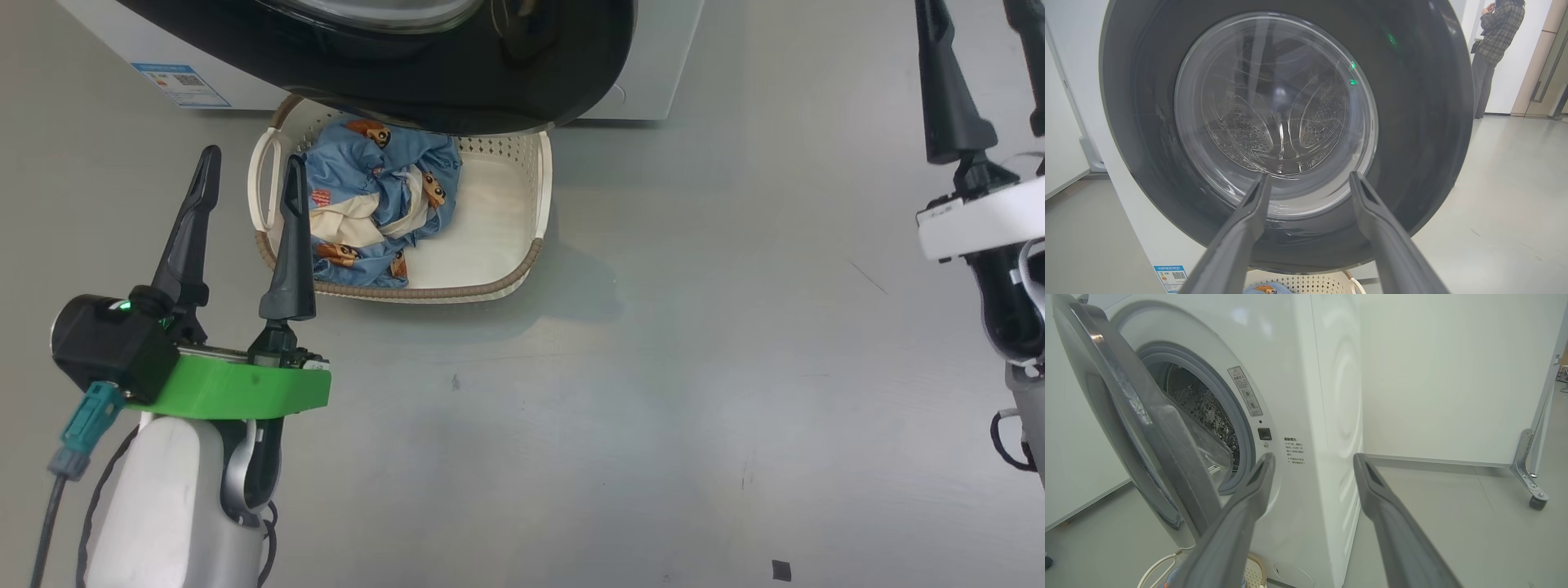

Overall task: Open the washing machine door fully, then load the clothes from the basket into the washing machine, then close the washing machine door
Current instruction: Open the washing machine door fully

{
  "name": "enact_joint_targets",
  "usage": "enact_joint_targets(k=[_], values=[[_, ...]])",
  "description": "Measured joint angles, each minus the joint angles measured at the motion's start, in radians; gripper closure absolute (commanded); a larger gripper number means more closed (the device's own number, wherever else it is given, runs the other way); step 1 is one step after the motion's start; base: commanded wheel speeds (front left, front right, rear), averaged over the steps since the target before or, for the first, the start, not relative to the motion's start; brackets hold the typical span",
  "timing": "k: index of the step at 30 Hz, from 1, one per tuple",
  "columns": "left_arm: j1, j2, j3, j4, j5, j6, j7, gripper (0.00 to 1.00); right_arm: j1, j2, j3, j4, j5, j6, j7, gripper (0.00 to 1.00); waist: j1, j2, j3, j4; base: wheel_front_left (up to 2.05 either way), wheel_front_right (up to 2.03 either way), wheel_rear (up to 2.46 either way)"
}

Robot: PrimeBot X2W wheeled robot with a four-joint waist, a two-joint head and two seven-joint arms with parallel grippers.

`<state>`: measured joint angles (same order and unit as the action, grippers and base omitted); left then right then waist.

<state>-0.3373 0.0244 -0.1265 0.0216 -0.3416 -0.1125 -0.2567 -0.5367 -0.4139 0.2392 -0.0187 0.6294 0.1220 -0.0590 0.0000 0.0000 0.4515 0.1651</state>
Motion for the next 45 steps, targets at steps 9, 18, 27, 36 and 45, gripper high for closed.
enact_joint_targets(k=[9,18,27,36,45], values=[[0.010,0.000,0.002,0.002,0.009,-0.003,0.000,0.00,0.110,0.002,0.021,0.024,-0.128,0.000,-0.139,0.00,0.0000,0.0000,-0.015,-0.010,0.00,0.00,0.00],[0.015,0.000,0.004,0.003,0.009,-0.005,0.000,0.00,0.179,0.002,0.077,0.027,-0.210,-0.011,-0.167,0.00,0.0000,0.0000,-0.024,-0.019,0.00,0.00,0.00],[0.022,0.000,0.004,0.003,0.009,-0.007,0.000,0.00,0.203,0.004,0.118,0.024,-0.254,-0.011,-0.176,0.00,0.0000,0.0000,-0.029,-0.023,0.00,0.00,0.00],[0.025,0.000,0.004,0.005,0.009,-0.007,0.000,0.00,0.221,0.013,0.137,0.024,-0.266,-0.011,-0.177,0.00,0.0000,0.0000,-0.034,-0.023,0.00,0.00,0.00],[0.026,0.000,0.002,0.008,-0.002,-0.007,0.000,0.00,0.222,0.022,0.134,0.030,-0.267,-0.012,-0.182,0.00,0.0000,0.0000,-0.041,-0.016,0.00,0.00,0.00]])
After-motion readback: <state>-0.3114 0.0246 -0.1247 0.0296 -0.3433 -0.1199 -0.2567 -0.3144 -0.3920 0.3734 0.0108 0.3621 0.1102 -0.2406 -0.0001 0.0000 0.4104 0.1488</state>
